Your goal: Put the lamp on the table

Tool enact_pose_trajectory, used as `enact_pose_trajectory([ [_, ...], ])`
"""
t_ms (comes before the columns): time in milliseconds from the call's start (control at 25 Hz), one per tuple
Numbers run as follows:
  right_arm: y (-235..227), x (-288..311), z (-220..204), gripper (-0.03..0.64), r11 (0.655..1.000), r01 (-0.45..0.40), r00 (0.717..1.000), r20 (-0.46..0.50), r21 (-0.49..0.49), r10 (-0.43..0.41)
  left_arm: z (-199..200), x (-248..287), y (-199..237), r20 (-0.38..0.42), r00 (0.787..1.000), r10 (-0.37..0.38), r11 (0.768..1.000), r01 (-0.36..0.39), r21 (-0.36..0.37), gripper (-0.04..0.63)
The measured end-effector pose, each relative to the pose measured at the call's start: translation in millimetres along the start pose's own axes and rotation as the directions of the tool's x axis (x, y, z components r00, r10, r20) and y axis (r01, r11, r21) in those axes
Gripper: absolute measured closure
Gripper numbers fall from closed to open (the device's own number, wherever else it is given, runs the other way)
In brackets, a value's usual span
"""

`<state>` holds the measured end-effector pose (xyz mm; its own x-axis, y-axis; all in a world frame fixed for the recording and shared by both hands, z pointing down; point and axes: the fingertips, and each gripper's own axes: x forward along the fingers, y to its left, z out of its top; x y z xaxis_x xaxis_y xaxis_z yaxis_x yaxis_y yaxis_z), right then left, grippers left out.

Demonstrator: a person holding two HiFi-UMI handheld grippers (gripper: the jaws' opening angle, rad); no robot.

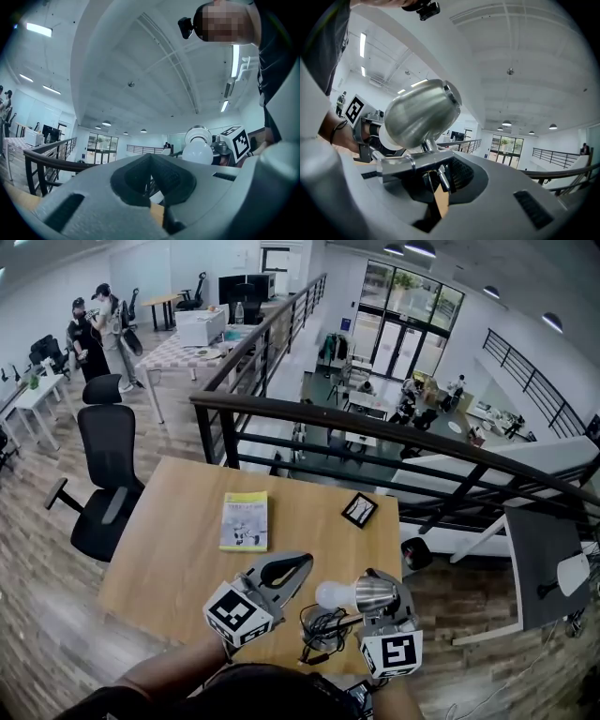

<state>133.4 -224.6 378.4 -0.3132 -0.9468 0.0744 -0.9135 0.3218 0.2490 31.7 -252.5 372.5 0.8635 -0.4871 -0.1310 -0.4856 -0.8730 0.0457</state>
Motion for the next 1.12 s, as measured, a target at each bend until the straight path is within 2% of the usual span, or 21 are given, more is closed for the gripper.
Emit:
enact_pose_trajectory([
  [200,15,14,7,0.603,1.0,0.026,1.0,-0.004,0.001,-0.026,2,-12,17,0.001,0.999,-0.034,0.999,0.034,-0.001,0.587],
  [480,29,34,0,0.603,1.0,0.031,0.999,-0.019,0.006,-0.031,-13,-20,42,-0.006,1.0,-0.028,0.999,0.028,-0.027,0.586],
  [640,30,42,-7,0.603,1.0,0.022,0.999,-0.031,0.009,-0.022,-18,-18,51,-0.01,1.0,-0.01,0.999,0.01,-0.049,0.587],
  [1120,9,69,-34,0.603,1.0,0.009,0.998,-0.061,-0.013,-0.009,-39,5,64,-0.046,0.999,-0.002,0.998,0.0,-0.056,0.587],
])
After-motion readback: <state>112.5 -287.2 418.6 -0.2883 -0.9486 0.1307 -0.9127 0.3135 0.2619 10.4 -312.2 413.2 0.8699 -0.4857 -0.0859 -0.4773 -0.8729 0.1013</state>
